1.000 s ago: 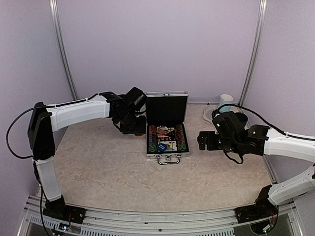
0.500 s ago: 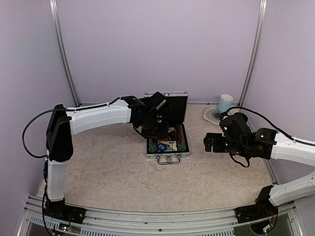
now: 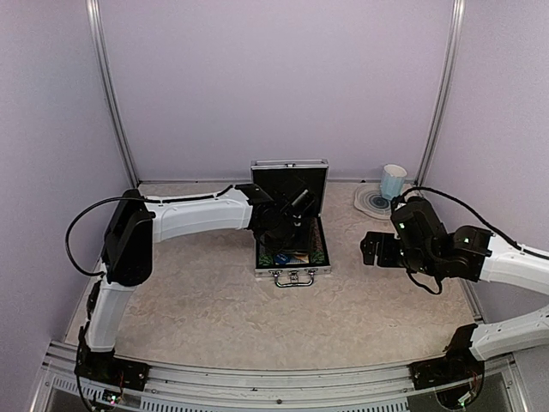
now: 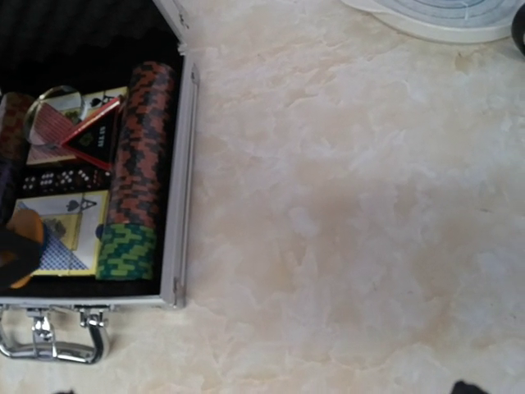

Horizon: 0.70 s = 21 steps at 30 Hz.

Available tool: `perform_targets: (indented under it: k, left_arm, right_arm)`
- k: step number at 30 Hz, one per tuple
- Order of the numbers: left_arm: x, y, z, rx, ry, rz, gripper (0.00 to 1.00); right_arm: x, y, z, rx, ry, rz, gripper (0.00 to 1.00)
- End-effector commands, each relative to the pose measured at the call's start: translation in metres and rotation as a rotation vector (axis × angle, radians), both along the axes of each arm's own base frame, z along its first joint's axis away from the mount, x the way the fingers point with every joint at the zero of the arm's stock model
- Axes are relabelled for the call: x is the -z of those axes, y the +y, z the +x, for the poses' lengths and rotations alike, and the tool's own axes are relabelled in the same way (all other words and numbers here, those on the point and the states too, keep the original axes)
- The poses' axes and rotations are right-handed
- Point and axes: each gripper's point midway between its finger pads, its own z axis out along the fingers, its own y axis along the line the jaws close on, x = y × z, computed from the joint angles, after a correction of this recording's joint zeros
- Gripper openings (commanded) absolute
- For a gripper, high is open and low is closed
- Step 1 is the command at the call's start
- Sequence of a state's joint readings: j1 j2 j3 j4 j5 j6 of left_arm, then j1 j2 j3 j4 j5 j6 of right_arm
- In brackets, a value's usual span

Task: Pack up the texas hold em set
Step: Place the small blind button in the poker case.

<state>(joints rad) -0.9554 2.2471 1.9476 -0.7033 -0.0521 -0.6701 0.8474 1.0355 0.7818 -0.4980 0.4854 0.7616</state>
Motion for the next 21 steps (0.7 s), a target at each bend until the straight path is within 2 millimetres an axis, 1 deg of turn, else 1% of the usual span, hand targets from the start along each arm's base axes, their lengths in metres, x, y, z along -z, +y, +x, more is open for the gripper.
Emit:
perform_targets:
  k: [1,6,10,21]
  left_arm:
    - [0.002,-0.016,0.007,-0.003,-0.013,-0.054,0.54]
    - [0.011,-0.021,0.013,-0.015,-0.018,-0.055,0.54]
    - [0.022,-0.019,0.017,-0.024,-0.016,-0.038,0.54]
    - [0.028,-0.006,0.024,-0.065,-0.037,0.014,0.55]
  right_arm:
    - [-0.001,-0.011,-0.002,0.032,-0.006,0.000,0.99]
    - [-0.003,-0.009,-0.001,0.024,-0.011,0.002,0.99]
    - [-0.002,-0.009,-0.001,0.025,-0.009,-0.004,0.99]
    - [-0.003,-0.009,0.000,0.022,-0.015,-0.013,0.99]
